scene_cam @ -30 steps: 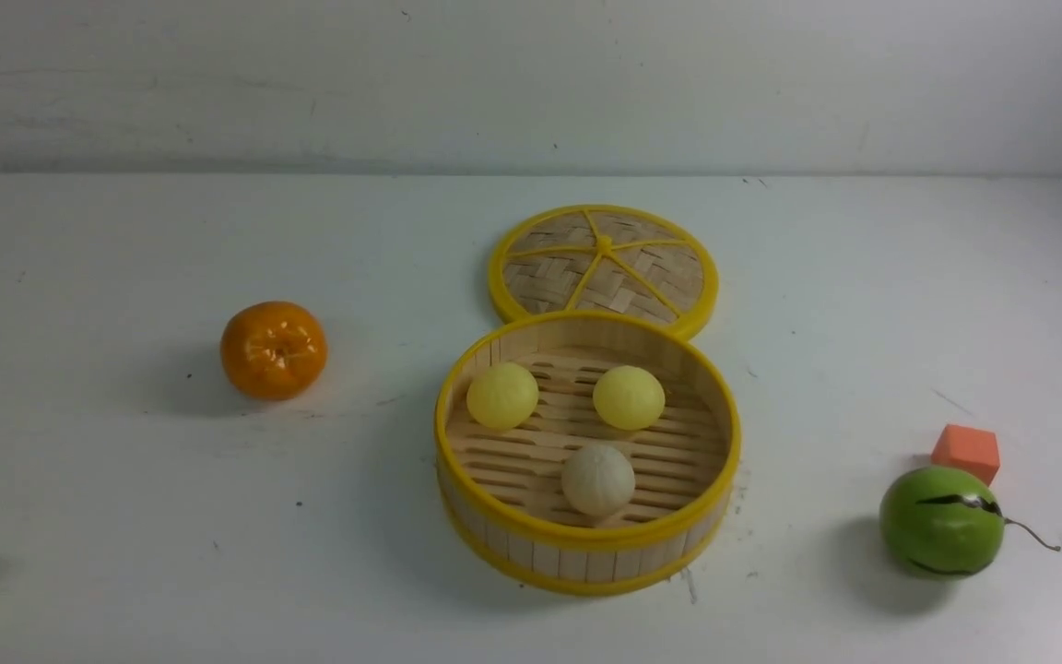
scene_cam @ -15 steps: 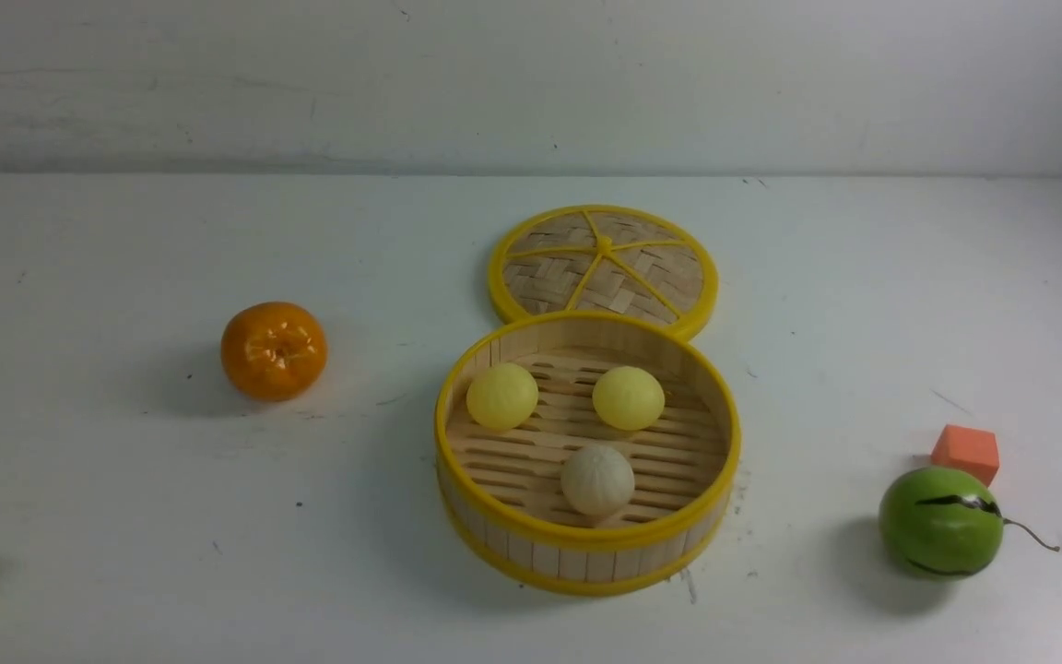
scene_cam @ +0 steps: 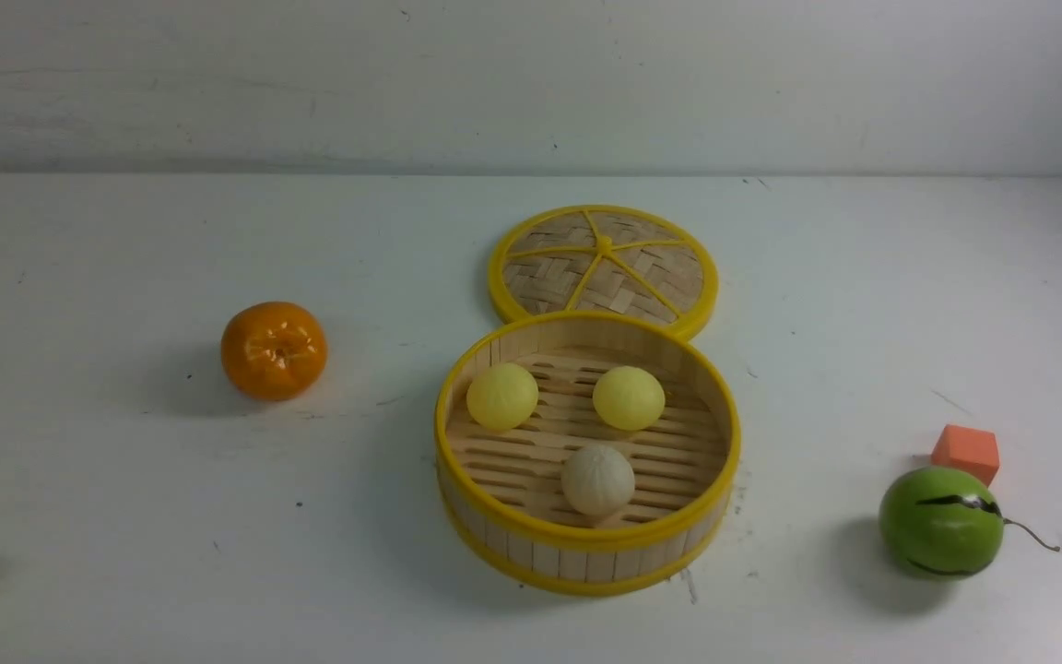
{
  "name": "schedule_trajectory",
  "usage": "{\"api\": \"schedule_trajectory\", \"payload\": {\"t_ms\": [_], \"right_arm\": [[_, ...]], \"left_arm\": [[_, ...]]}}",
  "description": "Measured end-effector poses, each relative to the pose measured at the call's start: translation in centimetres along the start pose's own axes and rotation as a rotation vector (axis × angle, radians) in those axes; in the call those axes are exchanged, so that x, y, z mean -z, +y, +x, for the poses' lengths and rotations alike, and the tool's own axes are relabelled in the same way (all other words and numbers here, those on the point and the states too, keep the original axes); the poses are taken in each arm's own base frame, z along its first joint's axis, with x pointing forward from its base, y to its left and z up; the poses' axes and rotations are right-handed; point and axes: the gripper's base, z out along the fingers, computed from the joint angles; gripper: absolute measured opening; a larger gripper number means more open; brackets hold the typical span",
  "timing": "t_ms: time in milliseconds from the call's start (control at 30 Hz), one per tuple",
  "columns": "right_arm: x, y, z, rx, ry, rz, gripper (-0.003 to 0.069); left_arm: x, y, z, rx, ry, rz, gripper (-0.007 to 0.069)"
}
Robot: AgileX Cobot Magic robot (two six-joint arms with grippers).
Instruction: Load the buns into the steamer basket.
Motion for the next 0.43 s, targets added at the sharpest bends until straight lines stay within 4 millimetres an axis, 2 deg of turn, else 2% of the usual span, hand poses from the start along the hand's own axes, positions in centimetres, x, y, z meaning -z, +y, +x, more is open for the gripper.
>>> {"api": "schedule_trajectory", "payload": {"t_ms": [433], "right_arm": [[0.00,0.00,0.00,-0.001,0.000,0.000,0.0043]], "left_arm": [[0.00,0.00,0.00,0.000,0.000,0.000,-0.0013]]}}
